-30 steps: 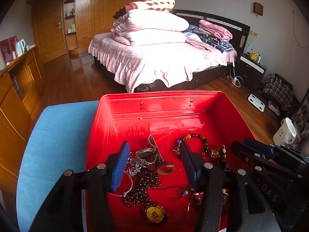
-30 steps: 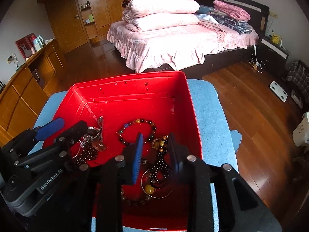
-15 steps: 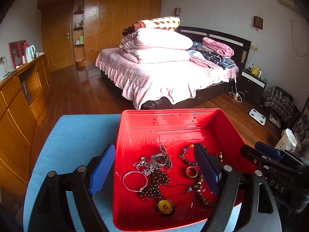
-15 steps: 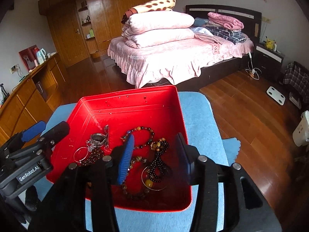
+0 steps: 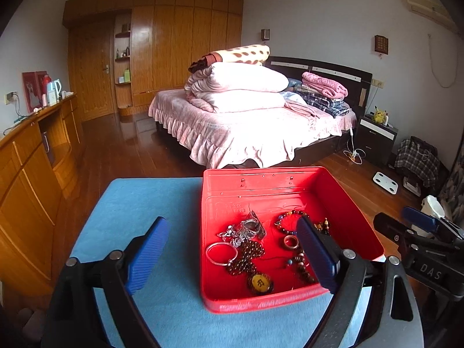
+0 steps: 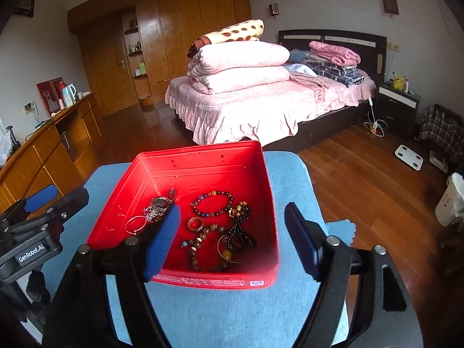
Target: Organize jewelry
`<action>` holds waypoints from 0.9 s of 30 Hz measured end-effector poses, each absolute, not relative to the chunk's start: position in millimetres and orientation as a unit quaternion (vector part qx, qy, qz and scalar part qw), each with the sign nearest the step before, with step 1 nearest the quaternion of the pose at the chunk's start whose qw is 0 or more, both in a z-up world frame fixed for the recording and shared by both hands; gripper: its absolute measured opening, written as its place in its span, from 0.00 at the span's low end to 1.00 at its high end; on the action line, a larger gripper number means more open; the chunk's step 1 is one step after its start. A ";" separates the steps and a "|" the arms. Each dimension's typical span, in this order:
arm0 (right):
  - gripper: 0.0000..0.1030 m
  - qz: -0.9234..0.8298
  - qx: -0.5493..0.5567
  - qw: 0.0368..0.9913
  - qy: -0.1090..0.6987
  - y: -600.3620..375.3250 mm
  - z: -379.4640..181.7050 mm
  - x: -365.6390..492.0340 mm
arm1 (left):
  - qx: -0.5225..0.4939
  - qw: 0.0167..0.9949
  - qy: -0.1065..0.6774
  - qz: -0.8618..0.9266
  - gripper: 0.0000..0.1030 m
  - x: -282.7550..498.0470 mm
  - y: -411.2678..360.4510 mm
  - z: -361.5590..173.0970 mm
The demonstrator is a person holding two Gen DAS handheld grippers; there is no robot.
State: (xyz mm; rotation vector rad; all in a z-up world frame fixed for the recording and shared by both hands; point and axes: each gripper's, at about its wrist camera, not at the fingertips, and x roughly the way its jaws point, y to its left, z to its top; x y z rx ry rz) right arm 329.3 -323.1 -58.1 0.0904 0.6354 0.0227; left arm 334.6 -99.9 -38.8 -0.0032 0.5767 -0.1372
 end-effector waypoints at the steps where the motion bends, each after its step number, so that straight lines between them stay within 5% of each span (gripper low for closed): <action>1: 0.82 0.008 0.041 0.951 0.306 -321.9 -57.1 321.8 | -0.003 0.958 0.279 -0.068 0.88 327.1 -97.5 -37.8; 12: 0.94 -0.008 0.025 0.965 0.261 -311.1 -50.4 248.5 | -0.009 0.970 0.236 -0.058 0.94 256.6 -75.2 -27.7; 27: 0.95 -0.006 0.015 0.982 0.186 -287.0 -28.0 181.1 | 0.002 0.983 0.179 -0.033 0.94 189.8 -51.0 -6.2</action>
